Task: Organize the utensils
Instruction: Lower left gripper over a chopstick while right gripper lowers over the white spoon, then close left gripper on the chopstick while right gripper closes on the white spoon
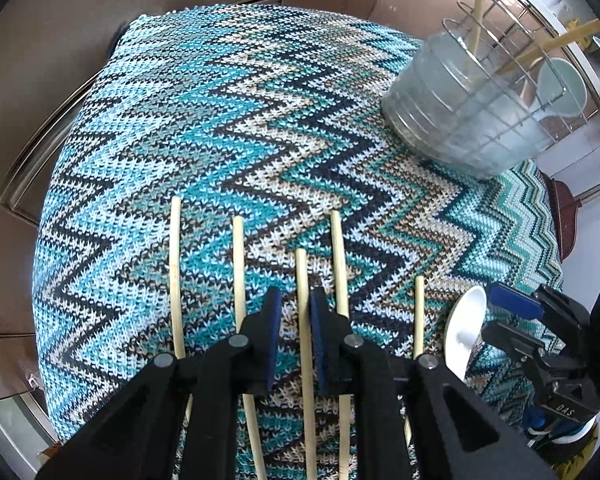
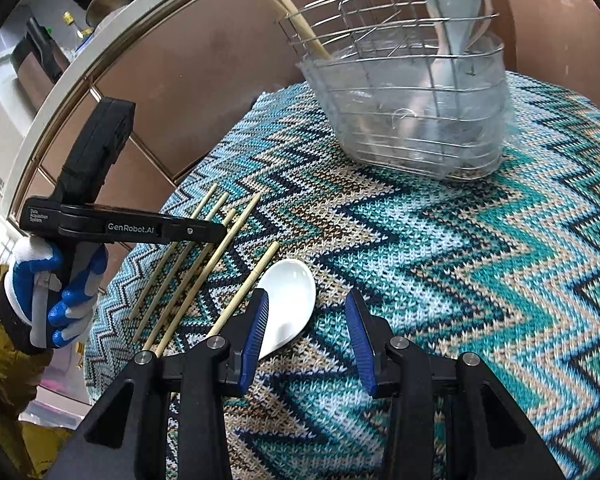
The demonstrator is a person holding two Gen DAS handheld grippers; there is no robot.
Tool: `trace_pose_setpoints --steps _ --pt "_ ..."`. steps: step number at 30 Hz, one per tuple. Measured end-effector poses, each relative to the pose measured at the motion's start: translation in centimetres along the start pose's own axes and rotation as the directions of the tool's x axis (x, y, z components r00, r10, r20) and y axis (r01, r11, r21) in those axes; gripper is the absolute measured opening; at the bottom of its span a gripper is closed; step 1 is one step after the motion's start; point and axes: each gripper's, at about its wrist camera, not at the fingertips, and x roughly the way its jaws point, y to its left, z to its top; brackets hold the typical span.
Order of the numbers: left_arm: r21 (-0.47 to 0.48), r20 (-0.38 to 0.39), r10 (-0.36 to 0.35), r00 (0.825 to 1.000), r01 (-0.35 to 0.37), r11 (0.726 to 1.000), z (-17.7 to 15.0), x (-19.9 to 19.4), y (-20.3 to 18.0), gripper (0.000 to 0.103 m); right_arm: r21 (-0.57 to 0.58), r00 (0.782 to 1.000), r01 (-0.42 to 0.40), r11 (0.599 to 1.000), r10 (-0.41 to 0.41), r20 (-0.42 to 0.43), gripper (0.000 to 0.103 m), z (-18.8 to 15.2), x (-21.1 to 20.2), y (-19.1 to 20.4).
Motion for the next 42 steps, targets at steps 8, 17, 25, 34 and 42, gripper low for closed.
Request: trace_pose_setpoints --steps 8,17,25,34,42 --pt "0.011 -0.008 0.013 1.0 -0.013 1.0 0.6 0.5 0.0 0.011 0.021 0.994 -0.094 0.995 0.095 -0.054 0.029 0.9 1.7 -1.3" --pt "0.033 -0.001 0.054 0.999 -0.054 0.998 1.1 1.0 -1.3 0.01 -0.013 0.987 -0.138 0.99 0.136 -0.091 0.008 1.3 2.2 -1.6" --pt "0.028 0.014 0.073 0.997 -0.074 0.997 0.9 1.1 -2.0 0.005 -0.067 0.993 -0.101 0.993 0.097 -0.065 0.006 1.1 1.9 -0.4" --pt "0.024 0.097 0.055 0.994 -0.057 0.998 -0.4 -1.5 -2.7 0.005 -0.106 0.999 -0.032 0.994 0.034 0.014 0.005 0.5 -2.0 1.0" --pt "0.022 0.184 0.044 0.982 -0.049 0.999 -2.7 -5.9 -3.1 0.005 -0.103 0.996 0.021 0.995 -0.012 0.084 0.004 -0.6 -5.2 2.4"
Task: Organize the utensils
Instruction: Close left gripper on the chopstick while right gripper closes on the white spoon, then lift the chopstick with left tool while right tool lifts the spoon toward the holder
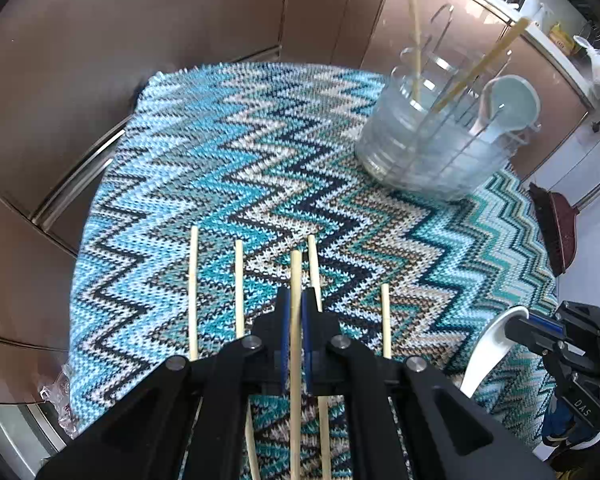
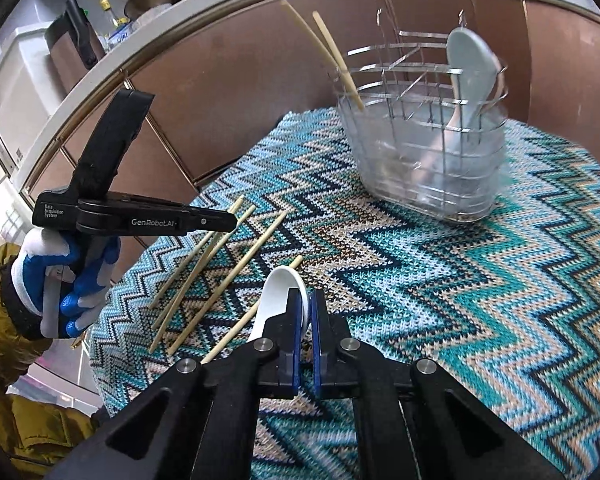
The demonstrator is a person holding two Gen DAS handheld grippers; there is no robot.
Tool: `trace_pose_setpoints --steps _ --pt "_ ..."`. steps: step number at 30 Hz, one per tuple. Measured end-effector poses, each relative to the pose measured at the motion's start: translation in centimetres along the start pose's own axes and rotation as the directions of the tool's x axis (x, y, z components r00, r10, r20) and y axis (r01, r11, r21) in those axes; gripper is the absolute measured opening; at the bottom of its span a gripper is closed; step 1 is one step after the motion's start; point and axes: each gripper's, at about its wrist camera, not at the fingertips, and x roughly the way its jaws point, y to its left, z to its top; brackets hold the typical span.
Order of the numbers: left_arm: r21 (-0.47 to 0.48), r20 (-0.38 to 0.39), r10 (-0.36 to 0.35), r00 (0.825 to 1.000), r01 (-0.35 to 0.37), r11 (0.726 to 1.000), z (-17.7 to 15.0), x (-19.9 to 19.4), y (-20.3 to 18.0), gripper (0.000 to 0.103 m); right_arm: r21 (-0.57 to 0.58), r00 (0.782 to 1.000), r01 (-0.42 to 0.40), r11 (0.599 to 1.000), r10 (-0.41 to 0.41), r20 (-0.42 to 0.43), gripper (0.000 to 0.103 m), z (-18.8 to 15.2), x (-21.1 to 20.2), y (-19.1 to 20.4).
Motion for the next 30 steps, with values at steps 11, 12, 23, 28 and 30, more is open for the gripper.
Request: trace_pose_setpoints --steps 11,12,23,28,30 --pt "-0.01 0.098 -0.027 0.995 0.028 1.0 -1.3 -4.2 0.4 0.005 0.014 0.996 0.058 0.998 -0.058 0.073 0.005 -1.4 -4.5 2.1" --pt "-0.016 0.105 -0.032 0.994 0.034 0.999 -1.4 -4.5 0.6 0.005 0.015 0.995 0.061 0.998 -0.062 0.079 0.005 -1.5 -4.8 2.5" --pt "-0.039 0.171 -0.063 0.983 0.071 0.997 -3.5 -8.0 1.2 0.005 0.02 0.985 0.094 0.995 -0.096 0.141 0.005 -2.6 -8.3 5.0" --pt "-0.048 0.199 -0.075 0.977 0.086 0.995 -4.5 -9.5 1.7 0.005 0.019 0.981 0.105 0.994 -0.107 0.159 0.005 -3.0 -9.4 6.4" --pt "-0.05 0.211 -0.08 0.974 0.092 0.994 -4.8 -10.2 1.8 0.005 0.019 0.98 0.109 0.994 -0.11 0.168 0.005 -3.3 -9.7 6.9"
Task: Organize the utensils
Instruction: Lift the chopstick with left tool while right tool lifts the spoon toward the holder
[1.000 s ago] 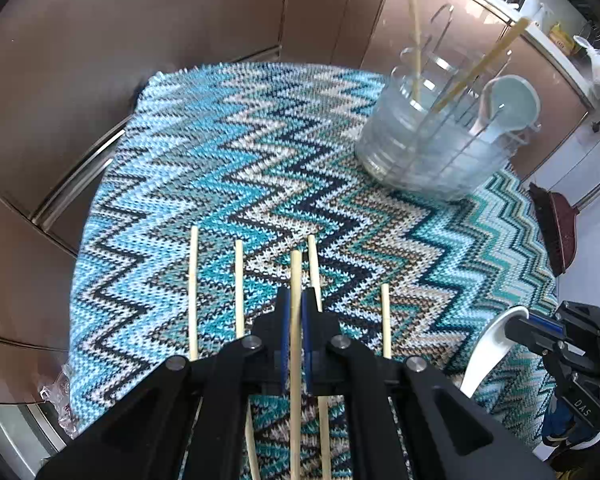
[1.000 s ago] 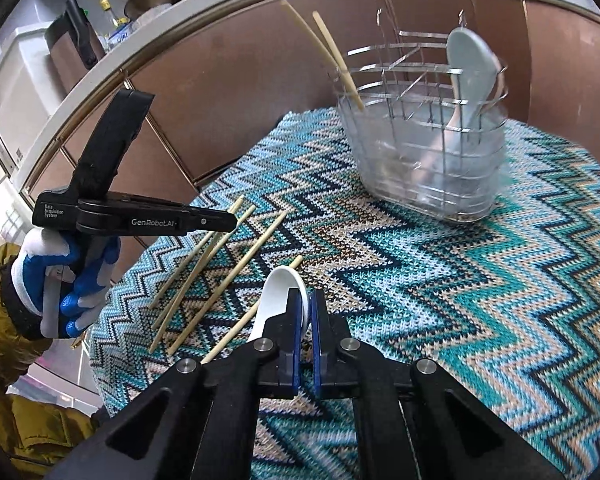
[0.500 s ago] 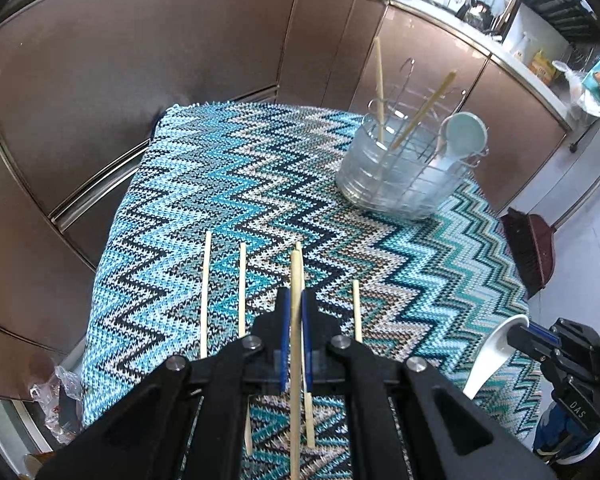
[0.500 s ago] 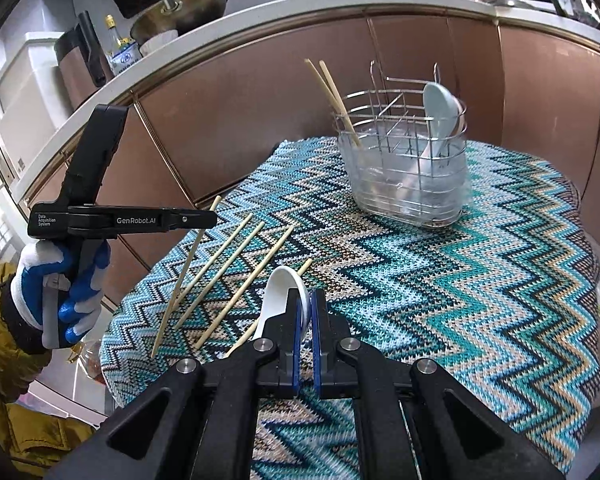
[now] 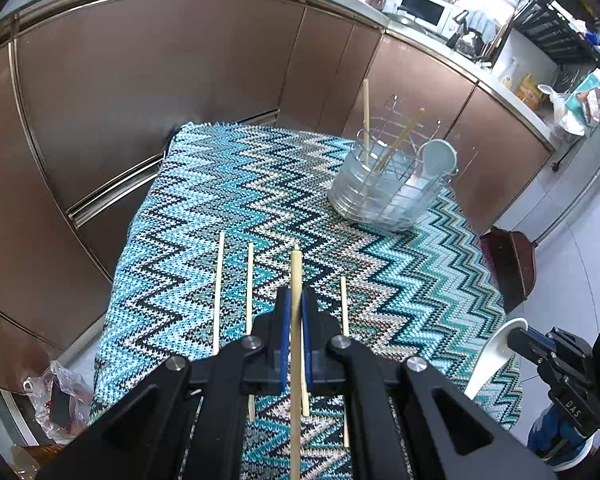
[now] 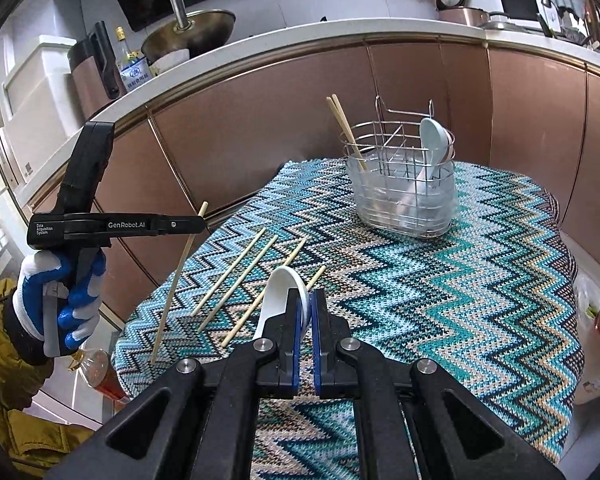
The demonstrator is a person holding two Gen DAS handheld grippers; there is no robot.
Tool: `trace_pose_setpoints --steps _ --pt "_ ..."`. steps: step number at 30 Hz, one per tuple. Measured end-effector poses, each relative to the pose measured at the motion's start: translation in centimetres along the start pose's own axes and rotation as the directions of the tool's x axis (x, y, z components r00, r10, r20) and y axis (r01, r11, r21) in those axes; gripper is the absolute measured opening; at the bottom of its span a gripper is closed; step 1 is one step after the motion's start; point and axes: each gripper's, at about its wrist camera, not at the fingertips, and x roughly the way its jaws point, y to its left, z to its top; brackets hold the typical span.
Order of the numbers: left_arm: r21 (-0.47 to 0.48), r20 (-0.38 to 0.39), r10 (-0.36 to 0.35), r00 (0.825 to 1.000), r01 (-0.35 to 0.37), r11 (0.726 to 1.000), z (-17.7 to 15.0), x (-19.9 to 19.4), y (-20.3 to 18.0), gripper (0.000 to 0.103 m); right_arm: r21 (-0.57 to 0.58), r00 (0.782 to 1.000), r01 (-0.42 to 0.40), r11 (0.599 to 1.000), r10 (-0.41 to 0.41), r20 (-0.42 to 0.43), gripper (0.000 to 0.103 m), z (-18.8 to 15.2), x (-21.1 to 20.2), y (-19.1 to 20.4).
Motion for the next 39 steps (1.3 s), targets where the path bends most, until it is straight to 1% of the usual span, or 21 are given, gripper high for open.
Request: trace_pose_setpoints --steps 10,16,22,30,39 --pt "-0.001 0.094 -0.032 0.995 0.032 0.999 -1.0 -4.7 0.0 0.005 -0.007 0.997 0.034 0.999 -0.033 0.065 0.005 -0.4 -3.5 2.1" --pt "-0.006 0.148 -0.05 0.988 0.052 0.999 -1.4 -7.4 0.1 0.005 -0.02 0.992 0.066 0.998 -0.063 0.113 0.005 -0.2 -5.9 3.4" --pt "0.005 0.202 -0.062 0.977 0.062 0.998 -1.5 -9.8 -0.4 0.005 -0.027 0.981 0.109 0.994 -0.103 0.165 0.005 0.2 -8.0 4.5" --pt "0.027 0.251 -0.081 0.965 0.077 0.997 -0.8 -11.5 -1.5 0.005 -0.037 0.968 0.14 0.989 -0.129 0.214 0.005 1.0 -9.3 5.0" --pt "0.055 0.276 -0.106 0.955 0.094 0.994 1.1 -11.4 -3.2 0.005 -0.029 0.959 0.163 0.986 -0.152 0.238 0.005 2.2 -8.9 3.7"
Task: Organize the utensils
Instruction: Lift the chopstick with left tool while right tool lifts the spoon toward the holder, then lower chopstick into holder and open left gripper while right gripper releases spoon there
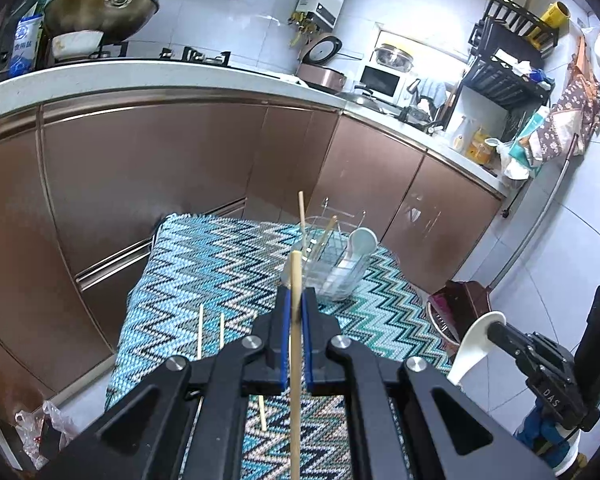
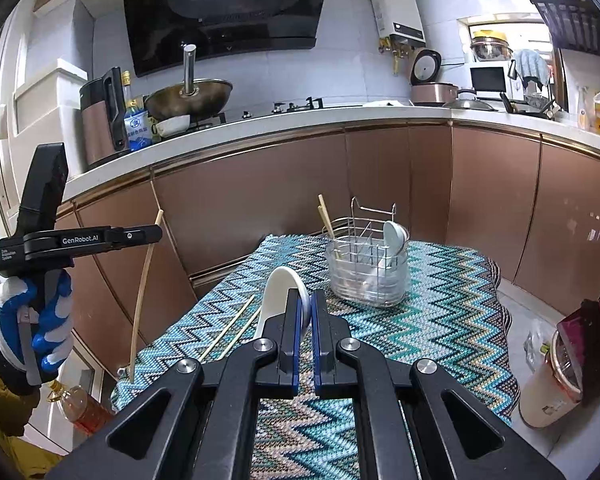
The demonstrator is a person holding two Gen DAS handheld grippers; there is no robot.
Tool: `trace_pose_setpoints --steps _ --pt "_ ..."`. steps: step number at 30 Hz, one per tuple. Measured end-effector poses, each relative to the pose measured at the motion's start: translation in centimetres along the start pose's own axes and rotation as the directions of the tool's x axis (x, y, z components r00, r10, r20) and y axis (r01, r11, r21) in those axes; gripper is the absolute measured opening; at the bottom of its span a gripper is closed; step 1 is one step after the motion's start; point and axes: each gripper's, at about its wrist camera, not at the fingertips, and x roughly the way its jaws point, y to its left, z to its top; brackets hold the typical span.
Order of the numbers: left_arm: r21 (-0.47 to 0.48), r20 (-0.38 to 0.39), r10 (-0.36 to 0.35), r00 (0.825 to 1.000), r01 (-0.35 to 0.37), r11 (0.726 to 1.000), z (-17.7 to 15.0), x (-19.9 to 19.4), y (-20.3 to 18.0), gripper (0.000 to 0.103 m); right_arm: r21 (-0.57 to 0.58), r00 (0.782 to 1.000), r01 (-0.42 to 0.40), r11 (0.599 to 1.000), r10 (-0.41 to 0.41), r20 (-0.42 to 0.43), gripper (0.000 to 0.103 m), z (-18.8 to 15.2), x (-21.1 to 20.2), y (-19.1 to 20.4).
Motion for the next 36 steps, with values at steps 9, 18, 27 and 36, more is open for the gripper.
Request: trace_pose_setpoints --steps 9,18,27,36 --pt "0.025 0.056 -0.025 0.998 0.024 0.999 4.0 2.0 -1.7 0.005 -0.011 0.997 0.049 0.999 -0.049 0.054 0.005 2.7 1.6 -2.1" --pt "0.017 0.19 -0.064 0.98 0.062 0.998 10.4 5.1 -3.8 0.005 -0.026 0.987 0.104 0.994 -0.1 0.123 0.005 6.6 5.1 -4.9" --pt "-0.035 0.358 -0.075 0.931 0.094 0.995 15.2 9.8 -5.7 0.005 -0.034 0.968 0.166 0.986 -0.156 0.199 0.005 9.5 9.6 -7.4" --pt "-0.051 0.453 0.021 0.891 0.002 0.999 15.1 16.4 -6.5 0.005 -0.033 0.949 0.23 0.973 -0.217 0.231 0.005 9.8 14.8 -9.4"
